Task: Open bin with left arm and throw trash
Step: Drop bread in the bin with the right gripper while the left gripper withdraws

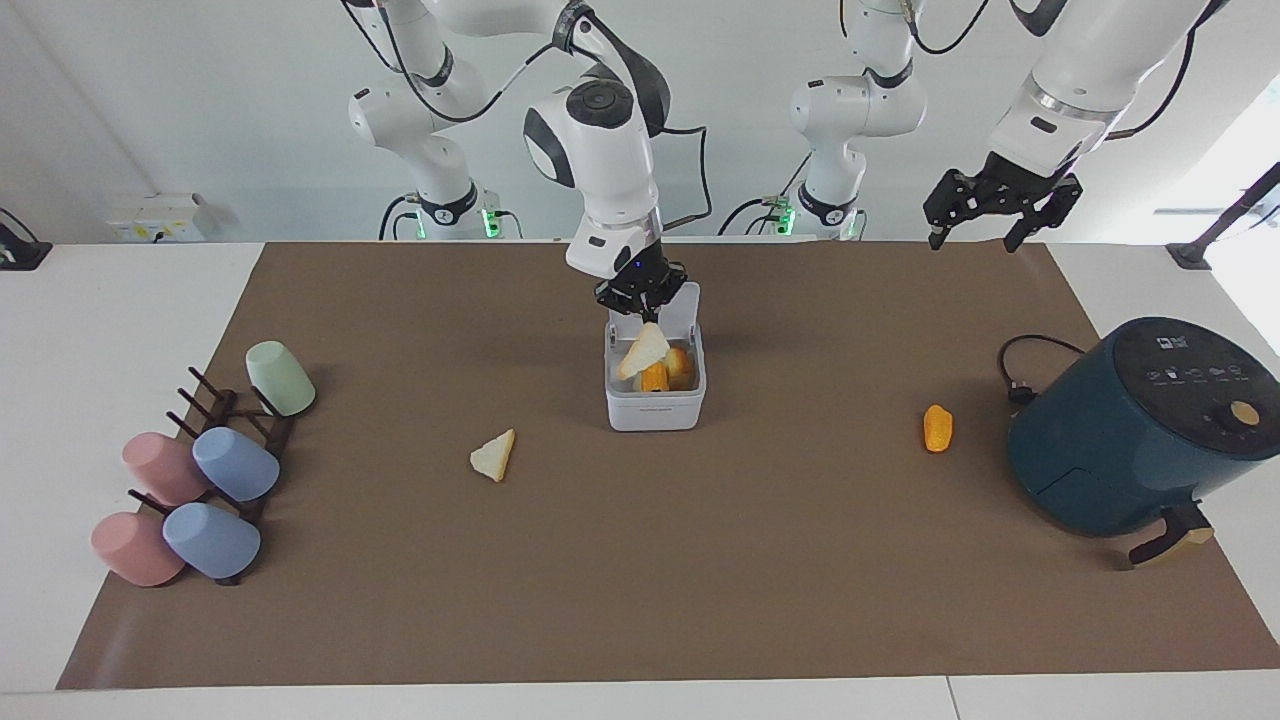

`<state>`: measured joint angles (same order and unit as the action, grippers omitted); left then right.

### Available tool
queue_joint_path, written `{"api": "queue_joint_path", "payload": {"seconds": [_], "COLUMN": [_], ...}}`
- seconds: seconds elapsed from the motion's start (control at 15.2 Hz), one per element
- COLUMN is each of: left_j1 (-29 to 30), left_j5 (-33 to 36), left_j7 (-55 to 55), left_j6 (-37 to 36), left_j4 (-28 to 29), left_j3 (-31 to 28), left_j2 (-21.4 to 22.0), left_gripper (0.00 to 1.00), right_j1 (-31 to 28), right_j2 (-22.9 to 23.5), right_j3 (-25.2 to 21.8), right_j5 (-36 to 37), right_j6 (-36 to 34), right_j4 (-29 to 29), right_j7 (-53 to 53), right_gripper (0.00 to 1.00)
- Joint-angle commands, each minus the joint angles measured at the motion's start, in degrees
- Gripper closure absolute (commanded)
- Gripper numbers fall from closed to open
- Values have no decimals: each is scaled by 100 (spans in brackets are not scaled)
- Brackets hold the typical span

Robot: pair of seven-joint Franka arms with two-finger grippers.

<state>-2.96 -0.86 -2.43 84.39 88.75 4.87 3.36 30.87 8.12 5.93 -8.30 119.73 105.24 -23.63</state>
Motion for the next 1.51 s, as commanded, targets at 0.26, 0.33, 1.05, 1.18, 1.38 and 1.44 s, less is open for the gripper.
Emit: {"api": "queue_joint_path", "payload": {"seconds": [0.26, 0.33, 1.05, 1.18, 1.38, 1.44], "left_j1": [-90, -125, -64, -3, 330, 375], "left_j5": [104, 104, -45, -45, -45, -45], "left_j7": [-231, -222, -214, -187, 503, 777], "left_j6": [51, 60, 192, 227, 927, 1435], "left_j4": [37, 46, 143, 143, 571, 886], "left_j3": [49, 49, 40, 40, 40, 40], "left_j2": [60, 16, -134, -134, -239, -352], "left_gripper": [0, 0, 0, 0, 0, 0], "right_j1": [51, 51, 69, 60, -115, -299], "right_j2": [-136, -136, -144, -144, -118, -92], "right_j3": [-31, -31, -31, -31, -48, -48], "right_j5": [-225, -251, -304, -304, -208, -181], "right_j6": [-29, -29, -20, -3, 199, 339], "right_j4": [216, 216, 207, 207, 225, 225], "right_j7": [-142, -142, -150, -133, -36, 25], "right_gripper": [100, 100, 0, 0, 0, 0]}}
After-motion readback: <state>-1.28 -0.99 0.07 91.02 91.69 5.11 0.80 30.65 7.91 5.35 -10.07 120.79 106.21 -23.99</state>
